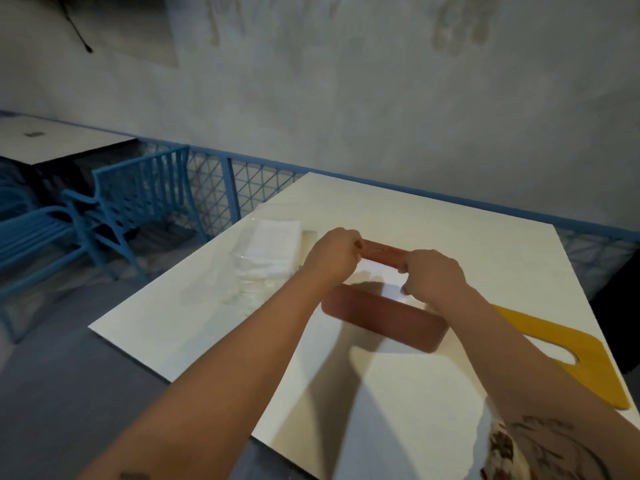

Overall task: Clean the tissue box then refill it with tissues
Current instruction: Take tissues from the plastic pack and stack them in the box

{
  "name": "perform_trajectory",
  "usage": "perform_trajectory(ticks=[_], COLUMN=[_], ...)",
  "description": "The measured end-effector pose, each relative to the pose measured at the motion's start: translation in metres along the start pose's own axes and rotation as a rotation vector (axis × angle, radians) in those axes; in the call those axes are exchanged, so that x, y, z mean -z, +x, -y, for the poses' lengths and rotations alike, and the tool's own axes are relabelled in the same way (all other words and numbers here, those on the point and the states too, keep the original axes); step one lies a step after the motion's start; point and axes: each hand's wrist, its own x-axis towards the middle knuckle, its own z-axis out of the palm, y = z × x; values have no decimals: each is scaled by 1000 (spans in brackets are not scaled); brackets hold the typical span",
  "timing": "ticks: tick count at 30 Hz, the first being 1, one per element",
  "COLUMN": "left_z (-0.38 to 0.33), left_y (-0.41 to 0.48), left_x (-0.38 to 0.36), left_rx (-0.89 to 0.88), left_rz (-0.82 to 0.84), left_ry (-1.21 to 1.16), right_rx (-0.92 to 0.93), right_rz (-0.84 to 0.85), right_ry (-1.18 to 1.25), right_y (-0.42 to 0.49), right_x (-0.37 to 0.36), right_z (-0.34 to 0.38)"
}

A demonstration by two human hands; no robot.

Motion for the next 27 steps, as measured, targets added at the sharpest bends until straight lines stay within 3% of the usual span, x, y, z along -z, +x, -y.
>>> perform_trajectory(ticks=[4, 11, 18, 22, 27], left_z=[16, 89, 155, 189, 212], left_y=[-24, -68, -92, -95, -89], left_x=[18, 44, 68, 69, 59], left_rx=[10, 99, 115, -3, -144], left_rz=[-187, -379, -484, -364, -253], left_ry=[-6, -31, -93, 50, 139], right_rx=[110, 317, 465, 489, 459], right_rz=[-210, -381, -149, -42, -54], right_ry=[-29, 117, 149, 137, 124], right_y=[-14, -30, -27, -22, -8], right_x=[6, 2, -24, -44, -60], right_z=[24, 88, 156, 184, 206])
